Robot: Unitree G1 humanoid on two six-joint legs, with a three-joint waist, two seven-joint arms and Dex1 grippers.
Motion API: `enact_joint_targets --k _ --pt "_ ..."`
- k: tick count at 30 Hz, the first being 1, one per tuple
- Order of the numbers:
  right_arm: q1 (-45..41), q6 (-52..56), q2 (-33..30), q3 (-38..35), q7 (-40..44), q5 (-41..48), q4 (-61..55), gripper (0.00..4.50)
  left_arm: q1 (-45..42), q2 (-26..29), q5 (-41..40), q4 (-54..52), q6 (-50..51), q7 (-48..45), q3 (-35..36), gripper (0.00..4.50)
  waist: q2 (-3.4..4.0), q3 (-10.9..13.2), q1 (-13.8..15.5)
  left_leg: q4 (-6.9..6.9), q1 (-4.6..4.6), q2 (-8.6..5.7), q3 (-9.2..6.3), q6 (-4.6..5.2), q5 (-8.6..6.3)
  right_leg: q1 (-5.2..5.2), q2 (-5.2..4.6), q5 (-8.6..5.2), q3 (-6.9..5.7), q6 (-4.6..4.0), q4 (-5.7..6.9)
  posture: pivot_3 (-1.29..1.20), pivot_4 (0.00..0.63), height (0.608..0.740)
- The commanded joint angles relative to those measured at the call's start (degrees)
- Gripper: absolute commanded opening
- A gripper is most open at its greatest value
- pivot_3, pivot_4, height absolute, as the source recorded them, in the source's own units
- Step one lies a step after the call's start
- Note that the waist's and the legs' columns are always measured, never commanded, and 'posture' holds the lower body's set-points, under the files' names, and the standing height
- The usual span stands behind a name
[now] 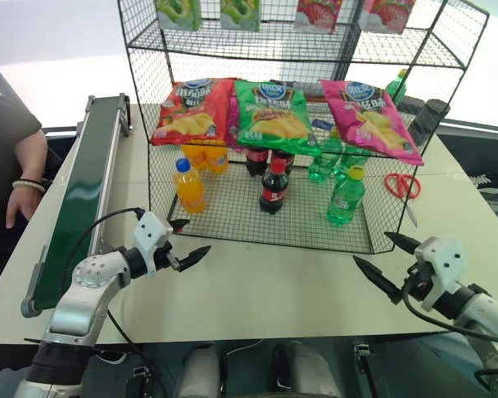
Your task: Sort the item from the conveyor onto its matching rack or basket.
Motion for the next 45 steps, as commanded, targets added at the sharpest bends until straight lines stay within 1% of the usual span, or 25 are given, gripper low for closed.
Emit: enact_joint_targets --k 1,11,27,45 --pt "-0.52 -1.01 -0.6 -0.45 0.01 -0.55 -0.57 4.44 0.24 0.05 0.28 -1.6 -1.38 0.23 0.61 4.5 0.0 0.0 0.0 0.0 0.0 0.0 0.0 0.0 0.0 0.0 0.0 0.0 0.0 0.0 0.0 0.0 0.15 0.735" --pt "-1.04 -1.23 -0.12 0.05 0.21 -0.88 -0.38 4.44 0.32 -0.67 0.68 -1.84 -1.48 0.56 0.48 4.5 0.0 0.0 0.0 0.0 0.0 0.0 0.0 0.0 0.0 0.01 0.0 0.0 0.0 0.0 0.0 0.0 0.15 0.735" --pt "0.31 -4.61 0.68 1.01 0.96 -1.52 1.9 4.44 2.15 -0.31 0.47 -3.62 -1.01 0.8 1.08 4.5 0.0 0.0 0.0 0.0 0.01 0.0 0.0 0.0 0.0 0.01 0.0 0.0 0.0 0.0 0.01 0.0 0.15 0.735" --pt "-1.77 -4.02 0.74 2.73 -1.11 -1.93 1.59 4.44 -0.3 -1.53 1.12 -1.64 -1.67 1.49 0.19 4.5 0.0 -0.01 0.0 0.01 0.02 0.0 0.01 0.0 0.0 0.02 0.01 0.01 0.0 0.0 0.02 0.0 0.15 0.735"
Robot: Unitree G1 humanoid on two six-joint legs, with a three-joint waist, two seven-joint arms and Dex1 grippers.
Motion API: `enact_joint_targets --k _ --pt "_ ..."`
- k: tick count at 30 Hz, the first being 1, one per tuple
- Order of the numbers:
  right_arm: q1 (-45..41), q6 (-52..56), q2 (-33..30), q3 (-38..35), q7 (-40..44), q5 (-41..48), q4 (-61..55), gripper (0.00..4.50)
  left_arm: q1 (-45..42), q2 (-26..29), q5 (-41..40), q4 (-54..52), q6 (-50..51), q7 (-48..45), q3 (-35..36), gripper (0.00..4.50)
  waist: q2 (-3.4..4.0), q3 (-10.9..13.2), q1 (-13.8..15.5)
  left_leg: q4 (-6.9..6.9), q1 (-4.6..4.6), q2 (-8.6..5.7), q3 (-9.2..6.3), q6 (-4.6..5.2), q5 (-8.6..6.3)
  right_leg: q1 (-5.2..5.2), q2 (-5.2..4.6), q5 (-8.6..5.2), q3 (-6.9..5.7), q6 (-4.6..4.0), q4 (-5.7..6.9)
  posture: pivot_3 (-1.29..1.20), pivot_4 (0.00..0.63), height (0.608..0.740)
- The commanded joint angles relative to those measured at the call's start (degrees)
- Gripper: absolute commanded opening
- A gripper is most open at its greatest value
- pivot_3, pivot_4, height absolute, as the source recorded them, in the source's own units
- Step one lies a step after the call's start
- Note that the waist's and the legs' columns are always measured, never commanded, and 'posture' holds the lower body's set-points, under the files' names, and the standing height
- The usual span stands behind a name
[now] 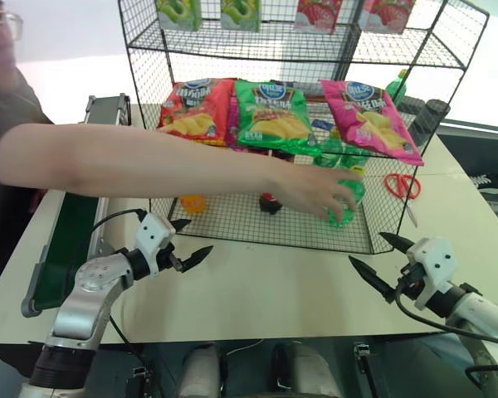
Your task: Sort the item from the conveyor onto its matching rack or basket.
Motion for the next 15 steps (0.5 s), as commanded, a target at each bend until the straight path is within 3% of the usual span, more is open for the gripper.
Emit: enact_joint_targets --k 1,15 --pt "-0.68 -0.48 0.31 -0.01 -0.51 -0.02 -1.16 4.44 -1.17 -0.24 0.06 -0.19 -1.13 0.21 0.32 4.5 0.0 0.0 0.0 0.0 0.0 0.0 0.0 0.0 0.0 0.0 0.0 0.0 0.0 0.0 0.0 0.0 0.15 0.735" --pt "-2.45 0.27 -0.12 1.11 -0.94 -0.31 -1.42 4.44 -1.69 -0.81 0.63 0.77 -2.34 0.27 0.26 4.5 -0.01 -0.01 0.0 0.0 0.0 0.0 0.0 0.0 0.0 0.0 0.01 0.0 0.0 0.0 0.01 0.0 0.15 0.735"
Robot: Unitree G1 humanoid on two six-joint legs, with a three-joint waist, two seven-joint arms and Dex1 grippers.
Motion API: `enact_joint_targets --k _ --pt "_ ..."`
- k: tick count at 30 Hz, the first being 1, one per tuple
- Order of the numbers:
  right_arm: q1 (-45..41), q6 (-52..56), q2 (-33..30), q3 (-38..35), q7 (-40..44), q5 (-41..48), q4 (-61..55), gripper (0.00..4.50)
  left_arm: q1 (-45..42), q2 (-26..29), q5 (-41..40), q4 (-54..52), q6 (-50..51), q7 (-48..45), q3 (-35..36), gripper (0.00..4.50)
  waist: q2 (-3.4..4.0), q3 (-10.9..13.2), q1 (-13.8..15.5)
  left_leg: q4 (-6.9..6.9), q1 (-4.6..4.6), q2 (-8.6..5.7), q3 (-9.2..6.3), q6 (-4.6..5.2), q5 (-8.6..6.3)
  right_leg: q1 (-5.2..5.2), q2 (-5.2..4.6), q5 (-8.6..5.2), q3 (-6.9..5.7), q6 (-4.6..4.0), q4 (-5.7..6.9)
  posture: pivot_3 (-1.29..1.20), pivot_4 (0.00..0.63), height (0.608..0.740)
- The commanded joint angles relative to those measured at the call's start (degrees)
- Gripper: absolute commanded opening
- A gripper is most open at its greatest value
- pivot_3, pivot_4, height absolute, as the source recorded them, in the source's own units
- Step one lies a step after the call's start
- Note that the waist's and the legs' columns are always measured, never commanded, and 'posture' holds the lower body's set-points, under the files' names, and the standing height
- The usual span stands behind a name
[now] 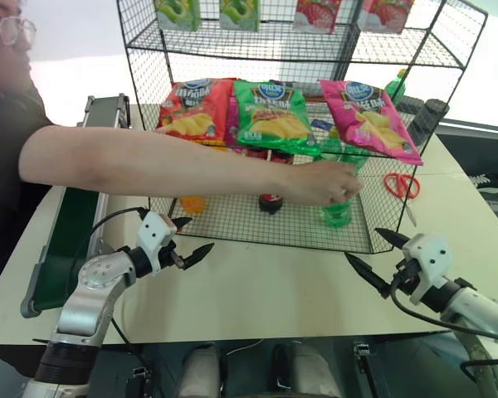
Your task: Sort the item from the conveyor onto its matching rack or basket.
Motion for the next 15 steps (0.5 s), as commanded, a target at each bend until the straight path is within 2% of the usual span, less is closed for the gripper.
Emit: enact_joint_targets --k 1,15 --pt "-0.41 -0.13 -0.13 -0.15 -0.43 -0.23 -1.49 4.44 -0.58 0.07 -0.07 -0.65 -1.07 0.01 0.51 4.5 0.0 0.0 0.0 0.0 0.0 0.0 0.0 0.0 0.0 0.0 0.0 0.0 0.0 0.0 0.0 0.0 0.15 0.735" --pt "-0.92 0.12 -0.33 0.79 -0.26 -0.2 -1.44 4.44 0.27 0.24 -0.75 -1.73 -0.36 0.1 1.01 4.5 0.0 0.0 0.0 0.0 0.0 0.0 0.0 0.0 0.0 0.01 0.0 0.0 0.0 0.0 0.01 0.0 0.15 0.735"
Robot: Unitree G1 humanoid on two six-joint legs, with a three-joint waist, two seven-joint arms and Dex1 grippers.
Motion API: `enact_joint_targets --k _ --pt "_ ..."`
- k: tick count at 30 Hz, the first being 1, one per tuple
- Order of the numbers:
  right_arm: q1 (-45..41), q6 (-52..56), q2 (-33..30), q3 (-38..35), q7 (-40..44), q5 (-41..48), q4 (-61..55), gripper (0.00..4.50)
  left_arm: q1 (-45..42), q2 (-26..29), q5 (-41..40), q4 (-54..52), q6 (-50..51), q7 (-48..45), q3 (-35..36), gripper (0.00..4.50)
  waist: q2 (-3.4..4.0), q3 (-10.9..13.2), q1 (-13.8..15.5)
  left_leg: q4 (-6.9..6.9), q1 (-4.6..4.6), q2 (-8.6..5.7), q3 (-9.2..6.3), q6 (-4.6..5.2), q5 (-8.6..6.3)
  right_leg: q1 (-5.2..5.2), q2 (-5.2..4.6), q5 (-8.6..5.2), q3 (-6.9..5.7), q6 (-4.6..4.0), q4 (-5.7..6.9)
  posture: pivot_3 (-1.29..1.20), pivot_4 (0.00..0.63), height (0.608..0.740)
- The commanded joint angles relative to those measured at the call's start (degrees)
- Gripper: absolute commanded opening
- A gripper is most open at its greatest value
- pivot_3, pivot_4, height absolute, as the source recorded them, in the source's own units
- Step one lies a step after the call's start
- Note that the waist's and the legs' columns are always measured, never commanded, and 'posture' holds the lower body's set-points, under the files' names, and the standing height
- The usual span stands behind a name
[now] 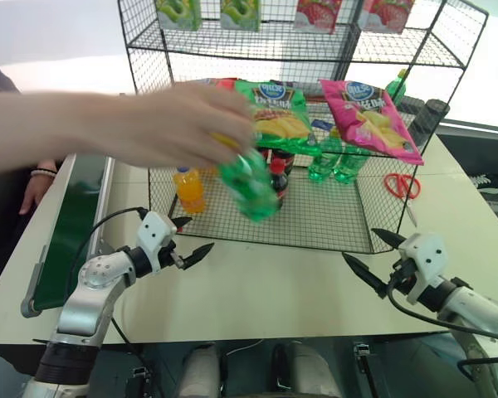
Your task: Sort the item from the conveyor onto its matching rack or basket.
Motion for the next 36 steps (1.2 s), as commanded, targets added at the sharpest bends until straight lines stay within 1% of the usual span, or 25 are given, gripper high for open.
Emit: enact_joint_targets --k 1,6,10,16,21,23,26,29,36 --pt "-0.75 -0.38 -0.3 -0.12 0.03 -0.09 -1.42 4.44 0.22 0.18 -0.8 -1.88 -0.15 0.18 1.06 4.5 0.0 0.0 0.0 0.0 0.0 0.0 0.0 0.0 0.0 0.0 0.0 0.0 0.0 0.0 0.0 0.0 0.15 0.735" --pt "-1.0 -0.3 -0.61 -0.11 0.45 -0.06 -1.01 4.44 1.87 -0.08 -2.54 -4.07 0.19 0.64 2.47 4.5 0.0 0.0 -0.04 0.0 0.01 0.0 0.0 0.0 0.0 0.0 0.0 0.0 0.0 0.0 0.0 0.0 0.15 0.735" --pt "-1.15 -0.24 -0.75 -0.11 0.8 -0.02 -0.72 4.44 3.37 -0.83 -5.38 -6.29 1.98 3.01 5.53 4.5 0.0 0.0 -0.02 0.0 0.0 0.0 0.0 0.0 0.0 0.0 -0.01 0.0 0.0 0.0 0.0 0.0 0.15 0.735" --pt "-1.94 0.2 -0.77 0.96 1.6 0.21 -0.86 4.44 4.44 -3.14 -12.63 -9.16 7.36 9.44 14.6 4.5 -0.02 -0.01 -0.01 0.01 0.02 0.01 -0.01 0.0 0.0 0.01 -0.02 0.0 0.0 0.0 0.01 0.0 0.15 0.735" --pt "-5.28 2.24 -0.99 2.78 1.89 1.19 -1.48 4.44 2.91 -5.1 -15.59 -6.25 7.52 17.85 24.62 4.5 -0.07 -0.04 -0.1 0.03 0.03 0.01 -0.01 0.0 0.0 0.03 0.0 0.01 0.0 0.0 0.04 0.0 0.15 0.735" --pt "-6.74 3.27 -0.71 3.98 1.87 1.44 -2.21 4.44 2.98 -4.74 -14.89 -4.31 6.51 19.95 27.51 4.5 -0.13 -0.07 -0.11 0.04 0.05 0.01 -0.01 0.0 0.0 0.03 0.0 0.01 0.0 0.0 0.07 0.0 0.15 0.735" --pt "-8.53 4.64 0.04 6.4 1.75 1.99 -3.72 4.44 3.57 -3.89 -12.25 -2.22 4.5 21.98 29.57 4.5 -0.15 -0.09 -0.06 0.04 0.04 0.01 -0.02 0.0 0.0 0.02 0.02 0.0 0.0 0.0 0.07 0.0 0.15 0.735" --pt "-9.92 5.09 1.14 8.85 1.23 1.98 -4.51 4.44 4.07 -2.86 -8.65 1.05 1.38 23.24 29.81 4.5 -0.21 -0.12 0.09 0.04 0.01 -0.01 -0.02 0.0 0.0 0.02 0.0 0.0 -0.01 0.0 0.05 0.0 0.15 0.735" --pt "-11.36 4.0 6.18 16.62 -1.07 0.37 -6.89 4.44 4.26 -3.99 -7.58 3.72 -1.13 24.47 29.86 4.5 -0.36 -0.21 -0.04 0.04 0.0 -0.01 -0.01 0.0 0.0 0.0 -0.05 0.0 -0.02 -0.01 0.05 0.0 0.15 0.735"
